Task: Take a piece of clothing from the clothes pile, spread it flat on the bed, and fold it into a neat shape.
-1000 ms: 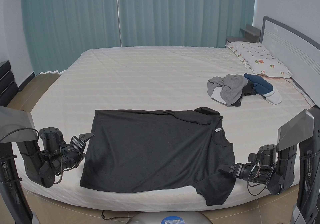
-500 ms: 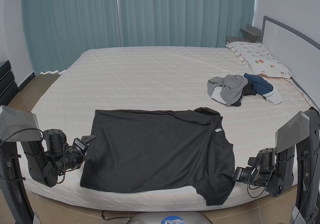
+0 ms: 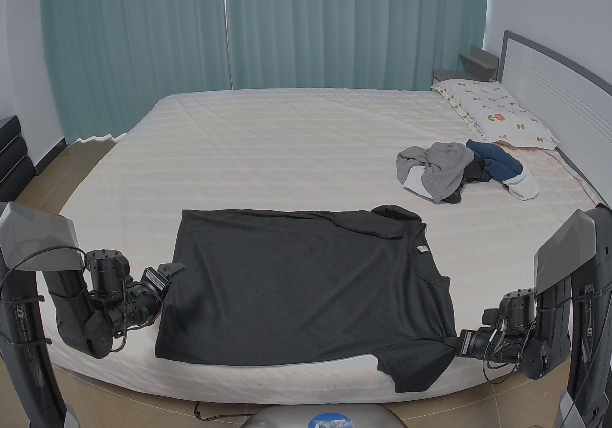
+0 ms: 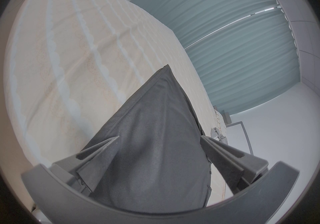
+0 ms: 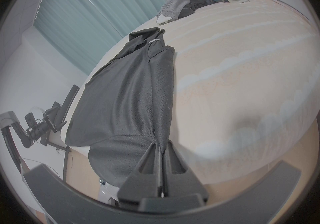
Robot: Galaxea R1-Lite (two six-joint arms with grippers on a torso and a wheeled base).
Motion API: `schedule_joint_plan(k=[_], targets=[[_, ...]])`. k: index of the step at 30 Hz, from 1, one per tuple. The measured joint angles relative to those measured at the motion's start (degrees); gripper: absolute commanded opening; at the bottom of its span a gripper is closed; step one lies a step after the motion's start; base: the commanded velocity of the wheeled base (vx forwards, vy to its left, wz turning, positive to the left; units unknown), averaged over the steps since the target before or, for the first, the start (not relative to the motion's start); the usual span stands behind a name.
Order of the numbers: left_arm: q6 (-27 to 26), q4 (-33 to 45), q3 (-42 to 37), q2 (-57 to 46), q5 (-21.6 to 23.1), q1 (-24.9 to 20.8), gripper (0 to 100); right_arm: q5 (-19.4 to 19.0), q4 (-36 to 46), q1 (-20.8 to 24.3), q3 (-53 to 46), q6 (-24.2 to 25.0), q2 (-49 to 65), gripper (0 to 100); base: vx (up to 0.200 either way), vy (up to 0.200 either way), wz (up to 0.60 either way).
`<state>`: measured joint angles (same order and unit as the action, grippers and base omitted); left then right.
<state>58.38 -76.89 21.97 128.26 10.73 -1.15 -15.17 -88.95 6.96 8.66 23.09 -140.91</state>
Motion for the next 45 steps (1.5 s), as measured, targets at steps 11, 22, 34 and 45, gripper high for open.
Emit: schedule_joint_plan(k=[11,22,34,45], targets=[[-3.75,0.66,-0.34,0.77,-0.11,0.07,100,-0.02,-0.06,-1.21,-2.93,-2.78,0.50,0,0.000,0.000,0.00],[-13.06,2.04,-4.41,-1.13,-0.80,1.04,100,-0.49,-0.09,-1.23,-3.78,-3.47,1.16,100,0.000,0.000,0.00],[-17.66,6.66,-6.21,-2.40,-0.72,0.71,100,-0.22,0.17,-1.97,-2.24,2.17,5.74,100,0.000,0.000,0.00],[-18.07,-0.27,-6.21,-2.46,-0.80,0.71,100,-0.07,0.05,-3.28,0.24,5.12,8.30,100,0.000,0.000,0.00]])
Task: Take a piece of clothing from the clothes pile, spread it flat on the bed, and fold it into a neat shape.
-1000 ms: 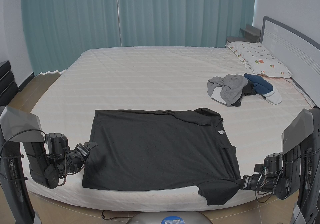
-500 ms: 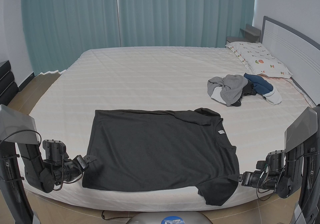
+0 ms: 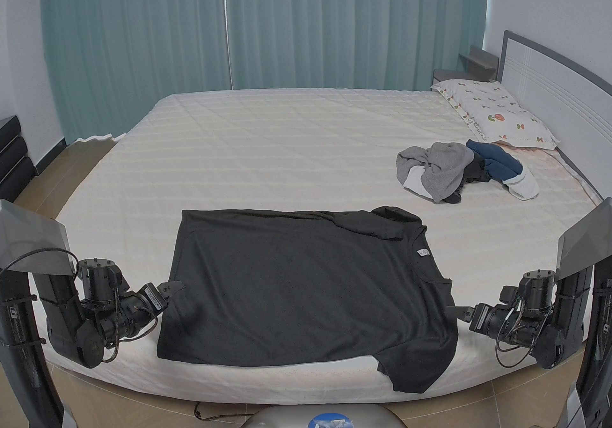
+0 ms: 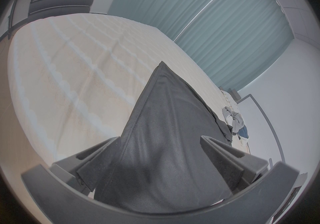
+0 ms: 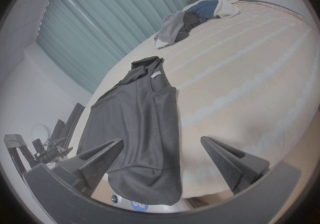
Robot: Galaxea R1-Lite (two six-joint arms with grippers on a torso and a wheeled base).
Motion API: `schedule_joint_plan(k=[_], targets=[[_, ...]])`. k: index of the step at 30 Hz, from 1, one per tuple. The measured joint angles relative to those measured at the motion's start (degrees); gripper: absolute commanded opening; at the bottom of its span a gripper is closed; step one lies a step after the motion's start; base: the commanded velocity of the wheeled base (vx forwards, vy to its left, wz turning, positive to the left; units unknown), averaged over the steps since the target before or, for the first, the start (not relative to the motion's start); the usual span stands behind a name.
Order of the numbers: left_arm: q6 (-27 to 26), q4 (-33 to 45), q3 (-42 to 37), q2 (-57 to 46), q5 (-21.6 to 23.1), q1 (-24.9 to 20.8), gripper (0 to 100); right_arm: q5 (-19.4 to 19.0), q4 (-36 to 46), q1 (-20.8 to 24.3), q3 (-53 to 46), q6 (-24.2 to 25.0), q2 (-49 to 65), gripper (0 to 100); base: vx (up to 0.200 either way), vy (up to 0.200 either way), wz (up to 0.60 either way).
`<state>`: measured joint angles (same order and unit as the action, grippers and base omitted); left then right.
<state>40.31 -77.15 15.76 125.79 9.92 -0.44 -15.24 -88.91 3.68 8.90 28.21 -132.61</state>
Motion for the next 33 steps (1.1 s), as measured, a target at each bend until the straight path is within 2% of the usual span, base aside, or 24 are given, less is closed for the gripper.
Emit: schedule_joint_plan(k=[5,14,21,26,33], targets=[[0.30,-0.15,0.50,0.78,0.09,0.39,100,0.30,-0.02,-0.93,1.76,1.40,0.89,100,0.000,0.000,0.00],[0.52,-0.26,1.60,1.61,0.44,1.93,100,0.33,-0.05,-1.38,2.67,1.62,1.79,100,0.000,0.200,0.00],[0.49,-0.28,1.71,1.93,0.41,2.01,100,0.24,-0.07,-1.01,2.91,2.80,2.93,100,0.000,0.000,0.00],[3.34,-0.24,1.62,2.05,0.37,1.93,100,0.22,-0.07,-0.29,3.04,3.62,3.52,100,0.000,0.000,0.00],[4.18,-0.24,1.54,2.10,0.55,1.56,100,0.88,-0.05,1.28,5.99,6.33,3.25,100,0.200,0.000,0.00]])
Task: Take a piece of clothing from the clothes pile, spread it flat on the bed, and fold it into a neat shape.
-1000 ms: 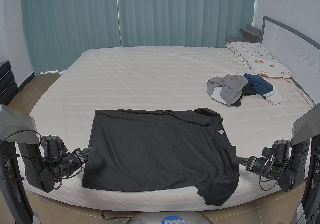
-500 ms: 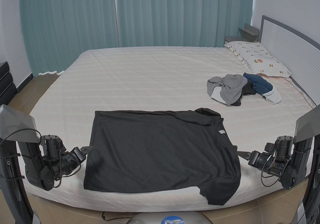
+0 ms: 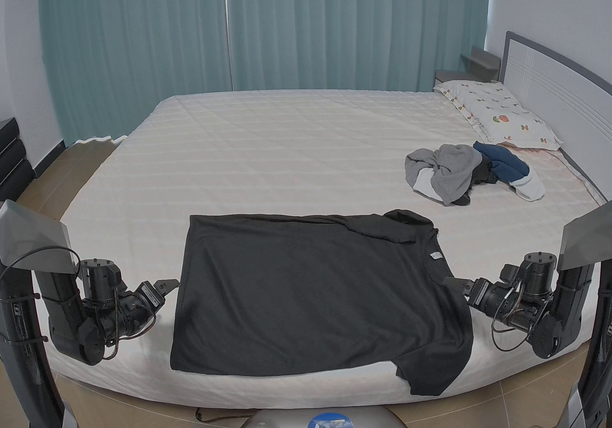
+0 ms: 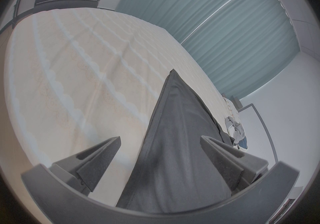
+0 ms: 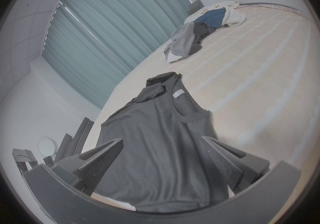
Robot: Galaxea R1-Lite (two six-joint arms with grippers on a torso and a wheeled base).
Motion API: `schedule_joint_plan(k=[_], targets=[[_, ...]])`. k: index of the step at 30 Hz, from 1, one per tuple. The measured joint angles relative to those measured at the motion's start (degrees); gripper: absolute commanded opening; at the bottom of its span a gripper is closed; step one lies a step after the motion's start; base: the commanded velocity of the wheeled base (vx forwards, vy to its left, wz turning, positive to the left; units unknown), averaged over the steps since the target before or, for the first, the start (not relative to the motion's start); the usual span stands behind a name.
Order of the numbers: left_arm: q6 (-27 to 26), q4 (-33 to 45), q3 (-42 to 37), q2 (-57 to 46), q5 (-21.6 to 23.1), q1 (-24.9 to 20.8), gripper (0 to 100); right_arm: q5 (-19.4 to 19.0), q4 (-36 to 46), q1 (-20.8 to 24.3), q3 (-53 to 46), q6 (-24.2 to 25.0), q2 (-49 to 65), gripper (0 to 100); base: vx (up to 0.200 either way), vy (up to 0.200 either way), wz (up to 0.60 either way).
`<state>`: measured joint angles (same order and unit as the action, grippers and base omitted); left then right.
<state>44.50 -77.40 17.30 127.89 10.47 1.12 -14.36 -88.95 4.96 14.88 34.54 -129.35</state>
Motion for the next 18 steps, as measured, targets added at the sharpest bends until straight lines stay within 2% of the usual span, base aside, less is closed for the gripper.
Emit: schedule_joint_plan(k=[2,8,18], targets=[[0.04,0.00,-0.05,0.00,-0.02,-0.16,100,1.04,0.00,0.85,1.60,0.30,-0.48,100,0.200,0.000,0.00],[0.68,-0.01,0.01,0.11,0.00,-0.49,100,5.85,4.84,4.29,10.19,0.41,-2.86,100,0.000,0.000,0.00],[2.15,0.00,0.74,0.66,-0.24,-0.61,100,8.31,29.76,9.51,33.68,0.82,-5.62,100,0.000,0.000,0.00]])
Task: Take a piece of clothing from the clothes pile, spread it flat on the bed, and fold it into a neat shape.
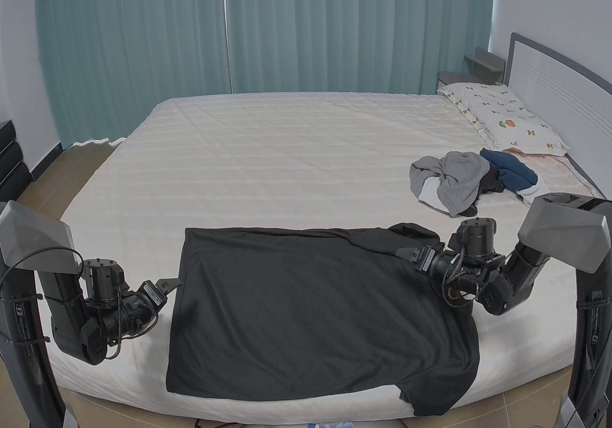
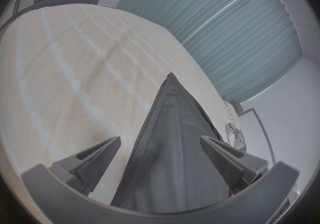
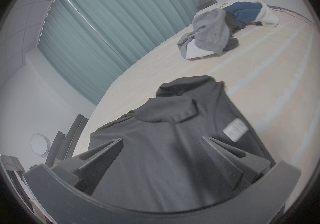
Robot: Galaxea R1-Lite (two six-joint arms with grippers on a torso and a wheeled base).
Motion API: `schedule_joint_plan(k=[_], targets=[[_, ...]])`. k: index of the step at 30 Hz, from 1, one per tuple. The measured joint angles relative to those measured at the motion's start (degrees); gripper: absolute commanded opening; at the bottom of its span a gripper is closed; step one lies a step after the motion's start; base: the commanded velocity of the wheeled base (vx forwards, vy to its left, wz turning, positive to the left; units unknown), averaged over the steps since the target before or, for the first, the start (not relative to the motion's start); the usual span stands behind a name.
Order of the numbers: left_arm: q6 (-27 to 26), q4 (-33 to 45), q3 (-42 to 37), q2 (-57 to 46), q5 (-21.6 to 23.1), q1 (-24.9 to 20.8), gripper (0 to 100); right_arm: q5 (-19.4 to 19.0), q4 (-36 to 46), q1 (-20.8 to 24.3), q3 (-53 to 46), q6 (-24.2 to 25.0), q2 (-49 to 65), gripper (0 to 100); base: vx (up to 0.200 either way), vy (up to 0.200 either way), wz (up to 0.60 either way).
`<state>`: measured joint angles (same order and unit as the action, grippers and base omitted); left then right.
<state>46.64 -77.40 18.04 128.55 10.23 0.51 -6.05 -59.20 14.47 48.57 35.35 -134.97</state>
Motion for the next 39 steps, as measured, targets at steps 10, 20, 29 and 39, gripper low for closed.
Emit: schedule_joint_plan(k=[10,20,29,39], targets=[[2.51,-0.17,1.17,1.16,-0.27,-0.10,100,3.51,20.42,3.58,20.22,0.00,-4.78,100,0.120,0.000,0.00],[2.73,-0.28,1.46,2.07,-0.44,-0.51,100,5.89,31.23,4.92,28.94,0.01,-7.06,100,0.000,0.000,0.00],[2.73,-0.28,1.58,2.57,-0.46,-0.59,100,8.28,35.01,4.63,37.45,0.11,-10.70,100,0.000,0.000,0.00],[2.73,-0.28,1.69,2.88,-0.46,-0.61,100,10.64,29.15,3.44,57.31,-0.79,-18.66,100,0.000,0.000,0.00]])
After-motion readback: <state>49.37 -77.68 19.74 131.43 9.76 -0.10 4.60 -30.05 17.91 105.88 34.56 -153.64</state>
